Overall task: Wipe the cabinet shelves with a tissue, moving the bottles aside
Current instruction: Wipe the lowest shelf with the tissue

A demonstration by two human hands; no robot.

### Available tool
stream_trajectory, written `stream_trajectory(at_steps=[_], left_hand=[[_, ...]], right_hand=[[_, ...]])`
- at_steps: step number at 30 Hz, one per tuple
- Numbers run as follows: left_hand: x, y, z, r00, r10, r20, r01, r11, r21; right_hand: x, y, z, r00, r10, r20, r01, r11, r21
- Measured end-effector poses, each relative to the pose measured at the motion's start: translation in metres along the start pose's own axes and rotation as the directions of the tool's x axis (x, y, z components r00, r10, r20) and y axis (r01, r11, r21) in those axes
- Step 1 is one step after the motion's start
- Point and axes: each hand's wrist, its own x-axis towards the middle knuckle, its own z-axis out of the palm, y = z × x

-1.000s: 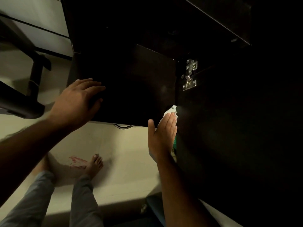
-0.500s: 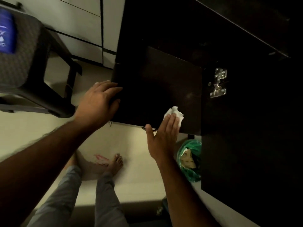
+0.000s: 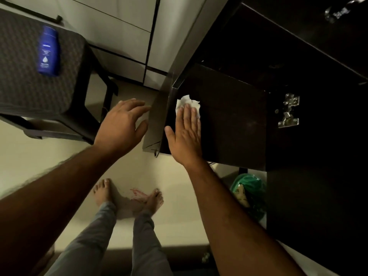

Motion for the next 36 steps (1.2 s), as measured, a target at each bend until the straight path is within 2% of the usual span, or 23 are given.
stream_trajectory(at_steps=[7,10,14,17,21,24,26,27,28,29,31,33,36], left_hand=[[-0.004,-0.001,-0.004,0.998,0.032,0.048,-0.032,0.999,-0.009],[-0.011,0.007,0.0,0.999,0.021,0.047,-0.02,0.999,-0.028],[-0.024,0.02,0.007,0.999,-0.001,0.051,0.003,0.999,-0.032],[-0.034,0.032,0.011,0.999,-0.008,0.046,0.009,1.0,-0.03],[-0.046,0.061,0.01,0.999,-0.023,0.047,0.025,0.999,-0.03],[-0.047,0.08,0.009,0.999,-0.016,0.033,0.018,0.998,-0.055],[-0.042,0.089,0.014,0.999,0.007,0.038,-0.006,0.999,-0.045],[-0.039,0.091,0.017,0.999,0.019,0.04,-0.017,0.999,-0.043],[-0.034,0.093,0.023,0.999,0.032,0.042,-0.03,0.998,-0.049],[-0.029,0.095,0.027,0.998,0.043,0.045,-0.04,0.998,-0.054],[-0.013,0.101,0.04,0.996,0.07,0.046,-0.067,0.996,-0.066],[0.006,0.109,0.052,0.993,0.113,0.036,-0.11,0.99,-0.088],[0.036,0.124,0.071,0.989,0.15,-0.022,-0.151,0.979,-0.138]], right_hand=[[-0.032,0.002,0.012,0.98,-0.189,-0.057,0.192,0.981,0.039],[-0.05,-0.002,0.021,0.958,-0.195,-0.211,0.225,0.966,0.129],[-0.067,-0.001,0.032,0.883,-0.212,-0.42,0.306,0.936,0.171],[-0.075,0.008,0.028,0.89,-0.239,-0.387,0.34,0.916,0.214],[-0.086,0.028,0.018,0.892,-0.32,-0.32,0.385,0.908,0.166],[-0.091,0.048,-0.002,0.925,-0.2,-0.323,0.289,0.922,0.256],[-0.087,0.066,-0.02,0.947,0.004,-0.322,0.104,0.942,0.318],[-0.083,0.076,-0.029,0.93,0.156,-0.333,-0.02,0.926,0.378],[-0.076,0.087,-0.037,0.882,0.331,-0.336,-0.139,0.863,0.486],[-0.069,0.098,-0.046,0.818,0.495,-0.293,-0.221,0.74,0.635],[-0.049,0.119,-0.064,0.693,0.708,-0.135,-0.242,0.405,0.882],[-0.034,0.136,-0.081,0.615,0.788,-0.011,-0.167,0.144,0.976],[-0.014,0.15,-0.094,0.598,0.789,0.14,-0.055,-0.134,0.989]])
